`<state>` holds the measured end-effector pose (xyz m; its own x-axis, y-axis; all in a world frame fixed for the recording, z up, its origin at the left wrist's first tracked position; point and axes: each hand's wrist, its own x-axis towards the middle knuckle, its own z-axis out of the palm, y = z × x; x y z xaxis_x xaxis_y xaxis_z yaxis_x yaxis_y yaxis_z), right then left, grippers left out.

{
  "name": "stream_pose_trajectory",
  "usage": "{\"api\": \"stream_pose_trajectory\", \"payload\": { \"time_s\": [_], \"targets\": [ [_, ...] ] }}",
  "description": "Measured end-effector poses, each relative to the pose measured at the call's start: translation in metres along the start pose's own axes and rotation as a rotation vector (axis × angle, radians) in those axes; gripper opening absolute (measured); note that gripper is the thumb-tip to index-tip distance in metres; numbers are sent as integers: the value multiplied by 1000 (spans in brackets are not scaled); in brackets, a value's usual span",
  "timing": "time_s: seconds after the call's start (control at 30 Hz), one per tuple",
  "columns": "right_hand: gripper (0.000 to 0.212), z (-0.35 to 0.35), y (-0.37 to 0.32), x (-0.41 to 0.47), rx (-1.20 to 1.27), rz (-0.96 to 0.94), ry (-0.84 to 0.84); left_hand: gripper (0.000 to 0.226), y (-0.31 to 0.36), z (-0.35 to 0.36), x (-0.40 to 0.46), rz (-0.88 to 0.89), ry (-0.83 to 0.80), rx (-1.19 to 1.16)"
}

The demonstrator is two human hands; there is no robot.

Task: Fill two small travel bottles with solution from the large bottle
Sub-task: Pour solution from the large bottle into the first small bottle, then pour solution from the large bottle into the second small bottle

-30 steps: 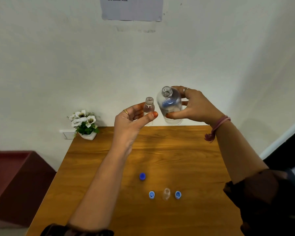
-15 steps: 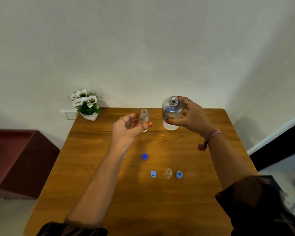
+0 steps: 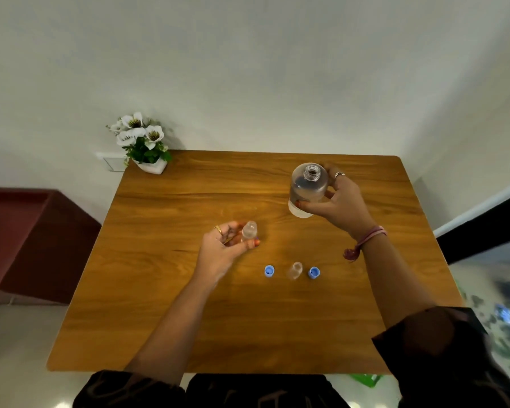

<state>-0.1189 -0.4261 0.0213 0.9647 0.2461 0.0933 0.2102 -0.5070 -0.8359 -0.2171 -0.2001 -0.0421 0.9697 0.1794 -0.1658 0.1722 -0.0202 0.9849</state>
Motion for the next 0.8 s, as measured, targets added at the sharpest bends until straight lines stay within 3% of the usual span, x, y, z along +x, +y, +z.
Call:
{"api": "stream_pose_trajectory", "payload": {
  "time_s": [0.23,0.63,0.8],
  "targets": [
    [79,11,13,-6,40,70,35,43,-44,-3,0,-106,-27,63],
    [78,22,32,-15,74,132,53,41,-96,-3,0,-244,-60,162],
    [74,24,36,-18,10,111,67,46,-101,-2,-3,-255,-40,319]
  ]
}}
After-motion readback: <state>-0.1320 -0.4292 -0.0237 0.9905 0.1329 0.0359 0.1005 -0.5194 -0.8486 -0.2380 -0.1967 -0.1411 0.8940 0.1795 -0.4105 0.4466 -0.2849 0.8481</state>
